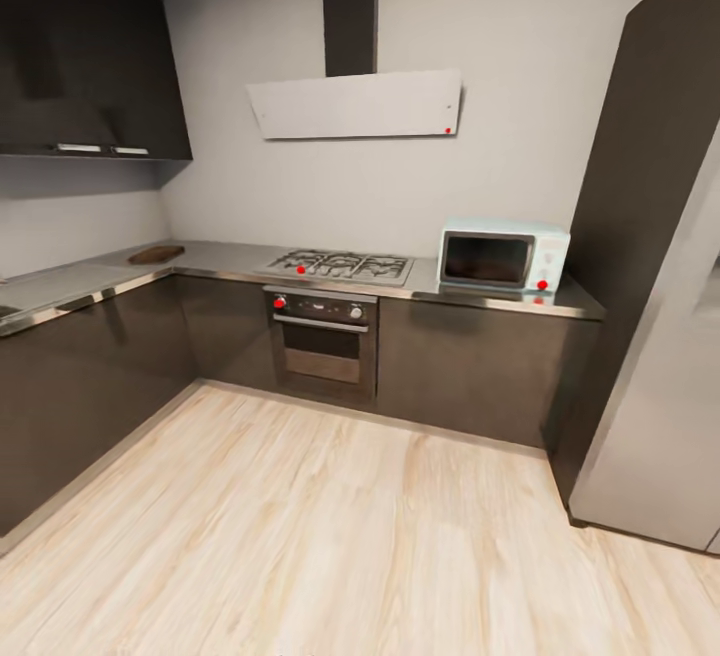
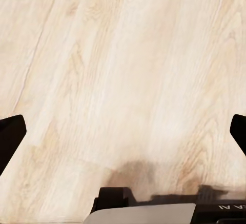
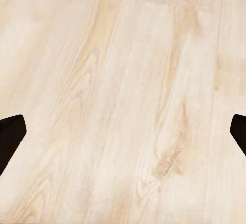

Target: In the kitchen, take the Vidalia onion out of the sink, dice it on the chopping board with the paring knife, put the diced onion into the bowl on the countertop, then place both the paring knife and the chopping board into the sink.

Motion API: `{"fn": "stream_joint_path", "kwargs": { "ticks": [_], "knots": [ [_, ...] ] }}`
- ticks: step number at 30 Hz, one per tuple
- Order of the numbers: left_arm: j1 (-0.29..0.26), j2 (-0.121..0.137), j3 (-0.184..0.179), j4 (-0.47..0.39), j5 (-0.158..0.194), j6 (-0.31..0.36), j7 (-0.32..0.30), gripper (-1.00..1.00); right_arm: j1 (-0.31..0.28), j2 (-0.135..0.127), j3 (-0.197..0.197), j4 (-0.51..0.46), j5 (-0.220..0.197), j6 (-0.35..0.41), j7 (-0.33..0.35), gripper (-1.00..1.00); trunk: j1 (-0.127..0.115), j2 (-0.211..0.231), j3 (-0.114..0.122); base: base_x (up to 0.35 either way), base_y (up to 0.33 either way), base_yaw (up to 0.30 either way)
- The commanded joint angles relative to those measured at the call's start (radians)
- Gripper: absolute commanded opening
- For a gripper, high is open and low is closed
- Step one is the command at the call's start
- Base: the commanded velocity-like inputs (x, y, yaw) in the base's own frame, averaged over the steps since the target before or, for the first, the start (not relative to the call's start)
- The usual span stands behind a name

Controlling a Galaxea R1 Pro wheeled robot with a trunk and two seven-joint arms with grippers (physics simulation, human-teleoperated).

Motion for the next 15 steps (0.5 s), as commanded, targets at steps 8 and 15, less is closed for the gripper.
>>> {"fn": "stream_joint_path", "kwargs": {
  "ticks": [8,15],
  "knots": [
    [0.0,0.0,0.0,-0.001,0.0,-0.002,0.0,1.0,0.0,0.0,0.0,0.0,0.0,-0.003,-0.003,1.0,0.0,0.0,-0.001,0.0,0.0,0.287],
    [0.0,0.0,0.001,-0.001,0.0,-0.002,0.0,1.0,0.0,0.0,0.0,0.0,0.0,-0.003,-0.003,1.0,0.0,0.0,-0.001,0.0,0.0,0.287]
  ]
}}
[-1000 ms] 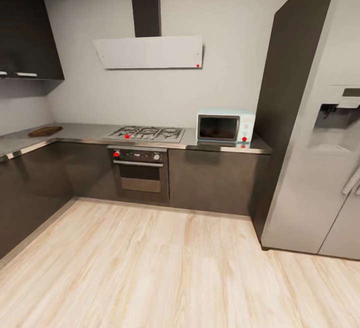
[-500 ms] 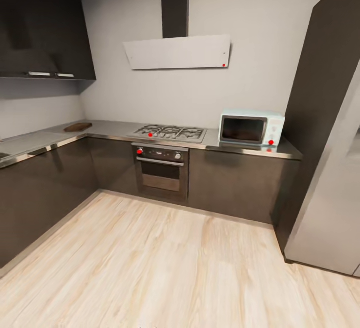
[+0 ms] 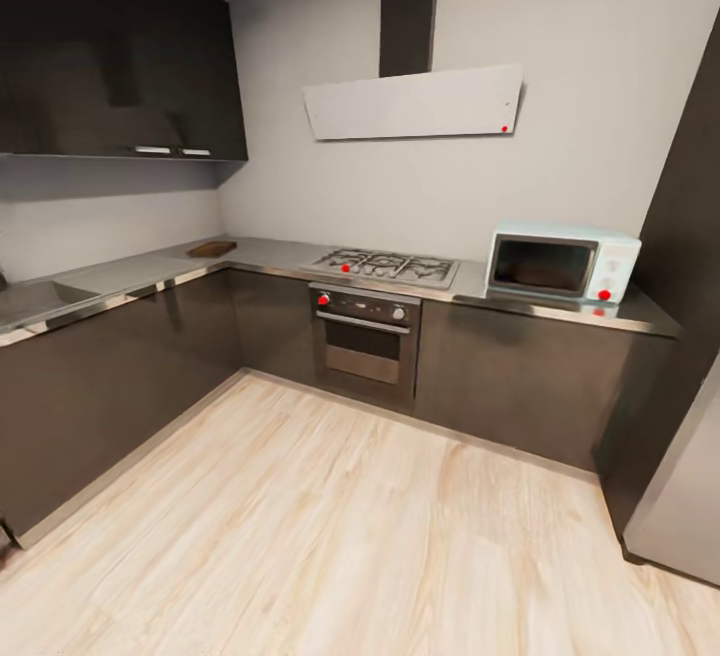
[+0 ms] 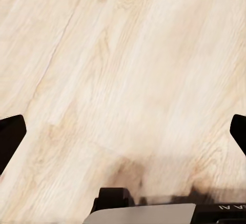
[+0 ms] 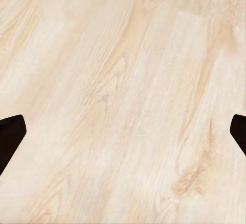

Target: In the kitchen, take the Vidalia onion out of the sink, dice it on the chopping board with the paring knife, put the diced onion into the bowl on the countertop, then place both the paring knife and the chopping board into the sink.

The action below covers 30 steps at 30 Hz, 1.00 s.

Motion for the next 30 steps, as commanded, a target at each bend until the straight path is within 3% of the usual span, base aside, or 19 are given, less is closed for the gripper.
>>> {"fn": "stream_joint_path", "kwargs": {
  "ticks": [1,30],
  "knots": [
    [0.0,0.0,0.0,-0.001,0.0,-0.002,0.0,1.0,0.0,0.0,0.0,0.0,0.0,-0.002,-0.003,1.0,0.0,0.0,-0.001,0.0,0.0,0.287],
    [0.0,0.0,0.001,-0.001,0.0,-0.002,0.0,1.0,0.0,0.0,0.002,0.0,0.0,-0.002,-0.003,1.0,0.0,0.0,-0.001,0.0,0.0,0.287]
  ]
}}
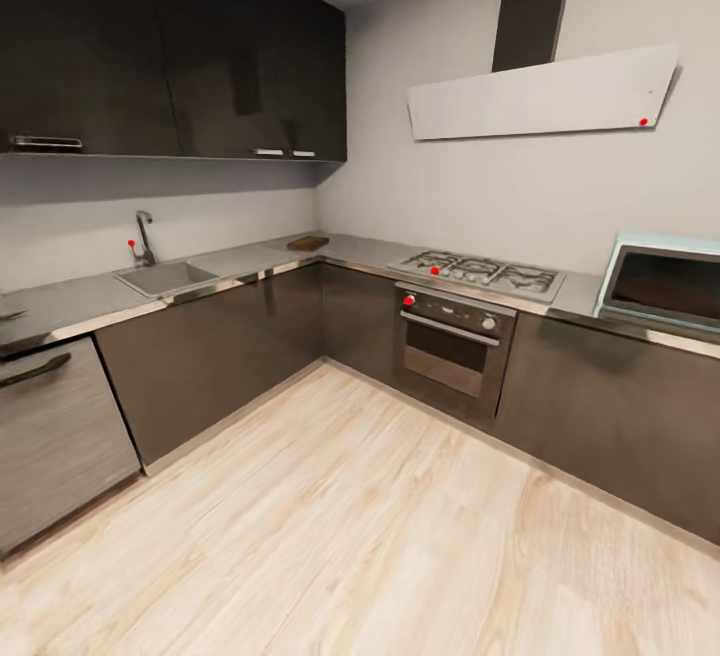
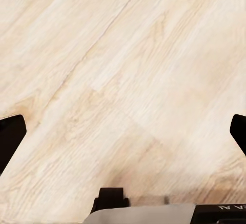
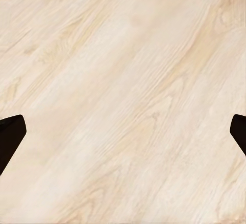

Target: In the kitchen, take the Vidalia onion out of the sink, dice it on the chopping board with the paring knife, put the diced onion into the bowl on the countertop, then place both the paring knife and the chopping board into the sink.

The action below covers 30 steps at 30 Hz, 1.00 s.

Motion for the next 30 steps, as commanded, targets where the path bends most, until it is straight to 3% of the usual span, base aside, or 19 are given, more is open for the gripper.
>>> {"fn": "stream_joint_path", "kwargs": {
  "ticks": [1,16,30],
  "knots": [
    [0.0,0.0,0.0,-0.001,0.0,-0.002,0.0,1.0,0.0,0.0,0.0,0.0,0.0,-0.002,-0.003,1.0,0.0,0.0,-0.001,0.0,0.0,0.287],
    [0.0,0.0,0.001,-0.001,0.0,-0.002,0.0,1.0,0.0,0.0,0.0,0.0,0.0,-0.002,-0.003,1.0,0.0,0.0,-0.001,0.022,-0.006,0.287],
    [0.0,0.0,0.0,-0.001,0.0,-0.002,0.0,1.0,0.0,0.0,0.002,0.0,0.0,-0.002,-0.003,1.0,0.0,0.0,-0.001,0.186,-0.132,0.287]
  ]
}}
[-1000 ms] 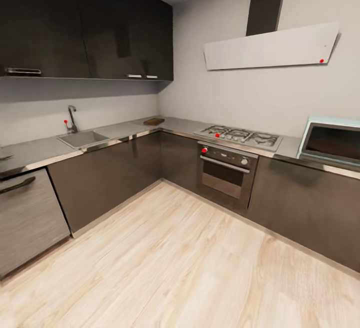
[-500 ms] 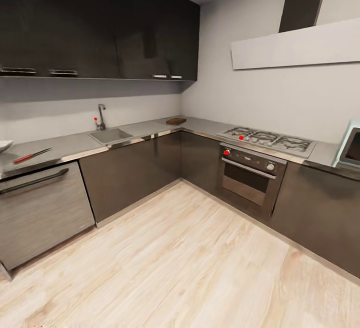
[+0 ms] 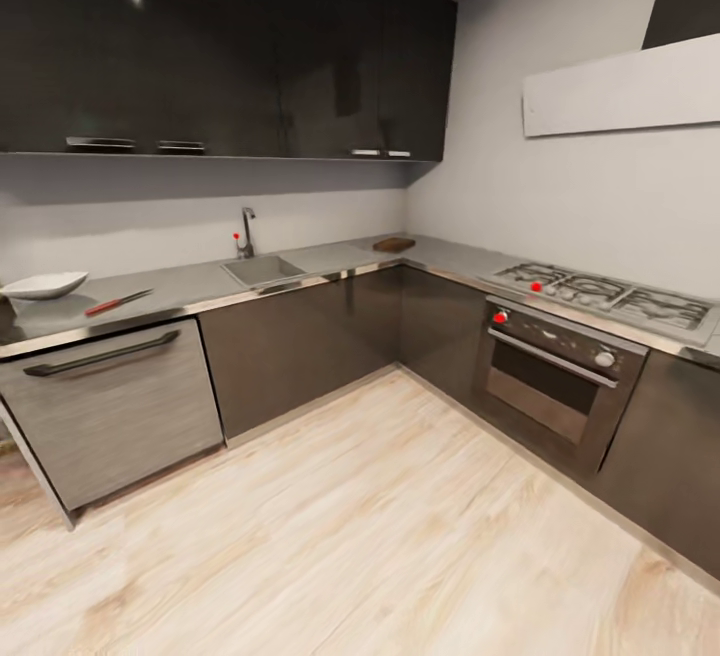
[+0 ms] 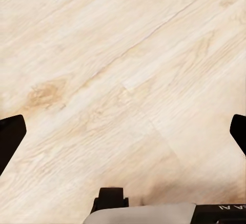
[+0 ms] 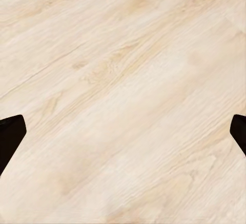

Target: In the kitchen, take the Vidalia onion out of the sink, dice it on the chopping board with the paring knife, put the diced onion into the bowl on the countertop, then place both the paring knife and the chopping board into the sink.

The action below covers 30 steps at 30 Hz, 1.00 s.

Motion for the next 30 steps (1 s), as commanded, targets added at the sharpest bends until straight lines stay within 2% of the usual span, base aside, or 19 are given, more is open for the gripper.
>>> {"fn": "stream_joint_path", "kwargs": {
  "ticks": [1,14,25,30],
  "knots": [
    [0.0,0.0,0.0,-0.001,0.0,-0.002,0.0,1.0,0.0,0.0,0.0,0.0,0.0,-0.002,-0.003,1.0,0.0,0.0,-0.001,0.218,-0.16,0.262],
    [0.0,0.0,-0.001,0.0,0.0,-0.002,0.0,1.0,0.0,-0.002,0.0,-0.001,0.001,-0.002,-0.002,1.0,0.0,0.0,-0.001,0.211,-0.16,0.025],
    [0.0,0.0,-0.001,0.001,0.0,-0.002,0.0,1.0,0.0,-0.003,0.0,-0.002,0.003,-0.002,0.0,1.0,0.0,0.0,-0.001,0.078,-0.049,-0.202],
    [0.0,0.0,-0.001,0.001,0.001,-0.002,0.0,1.0,0.0,-0.003,0.0,-0.002,0.003,-0.002,-0.001,1.0,0.0,0.0,-0.001,0.004,-0.002,-0.072]
  ]
}}
